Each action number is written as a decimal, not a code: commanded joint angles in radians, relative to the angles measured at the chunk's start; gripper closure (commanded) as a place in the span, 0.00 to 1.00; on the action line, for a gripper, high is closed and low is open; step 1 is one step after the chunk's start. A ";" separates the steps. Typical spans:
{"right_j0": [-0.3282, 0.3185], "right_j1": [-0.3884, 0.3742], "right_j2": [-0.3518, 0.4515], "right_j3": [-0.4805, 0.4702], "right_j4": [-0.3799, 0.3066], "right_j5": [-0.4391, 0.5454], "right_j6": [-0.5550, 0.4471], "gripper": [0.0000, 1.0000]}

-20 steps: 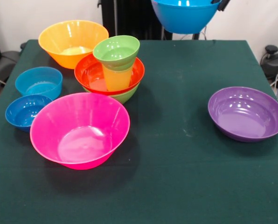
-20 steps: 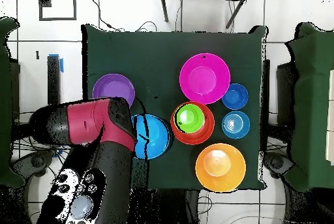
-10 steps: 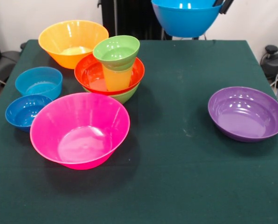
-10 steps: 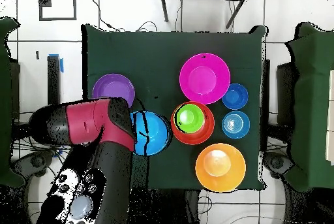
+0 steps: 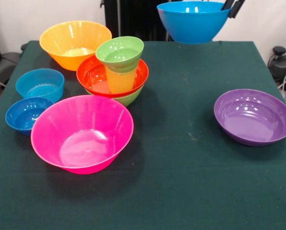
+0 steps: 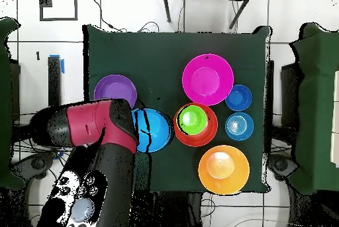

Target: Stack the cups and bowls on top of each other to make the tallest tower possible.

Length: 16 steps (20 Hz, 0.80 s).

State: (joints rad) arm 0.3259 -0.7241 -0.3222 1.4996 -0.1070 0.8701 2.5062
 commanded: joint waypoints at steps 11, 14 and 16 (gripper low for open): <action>-0.034 0.032 0.096 0.068 -0.068 -0.104 -0.048 1.00; -0.021 0.029 0.088 0.070 -0.074 -0.100 -0.040 1.00; -0.027 0.027 0.090 0.077 -0.074 -0.108 -0.048 1.00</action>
State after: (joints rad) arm 0.3176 -0.7238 -0.3187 1.5120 -0.1070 0.8214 2.5062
